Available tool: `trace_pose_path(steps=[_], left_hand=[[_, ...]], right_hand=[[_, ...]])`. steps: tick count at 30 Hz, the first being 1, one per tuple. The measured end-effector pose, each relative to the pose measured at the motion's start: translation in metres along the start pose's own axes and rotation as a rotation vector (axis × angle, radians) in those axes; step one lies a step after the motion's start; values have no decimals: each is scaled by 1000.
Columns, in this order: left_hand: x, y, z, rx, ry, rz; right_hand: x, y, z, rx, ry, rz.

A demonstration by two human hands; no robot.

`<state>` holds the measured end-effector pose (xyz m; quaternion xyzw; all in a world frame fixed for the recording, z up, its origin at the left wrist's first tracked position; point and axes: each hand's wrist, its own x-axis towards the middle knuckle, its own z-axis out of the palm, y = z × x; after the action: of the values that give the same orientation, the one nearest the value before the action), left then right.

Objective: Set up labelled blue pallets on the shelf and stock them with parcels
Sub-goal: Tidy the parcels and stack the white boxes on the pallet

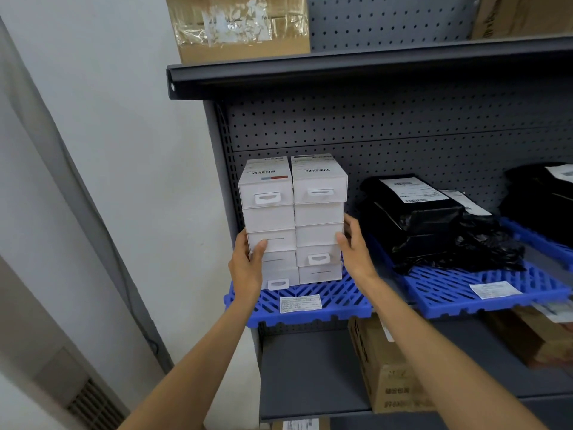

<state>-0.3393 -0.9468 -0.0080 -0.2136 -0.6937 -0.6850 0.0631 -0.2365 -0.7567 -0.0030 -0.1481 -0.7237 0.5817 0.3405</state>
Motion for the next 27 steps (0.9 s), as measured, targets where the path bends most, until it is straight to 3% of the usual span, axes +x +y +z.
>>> trace_pose_path(steps=[5,19,23,27], left_hand=[[-1,-9,-5,43,-57,22],[5,-5,-4,-70,12,-35],[4,-2,-6,-55,-22,-16],[10,10,-15,8,-167,77]], right_hand=[[2,3,-2,0,-9,-5],[3,-4,4,-101,33,37],[-2,-14,3,-136,-66,49],[4,-23,-9,-15,-236,44]])
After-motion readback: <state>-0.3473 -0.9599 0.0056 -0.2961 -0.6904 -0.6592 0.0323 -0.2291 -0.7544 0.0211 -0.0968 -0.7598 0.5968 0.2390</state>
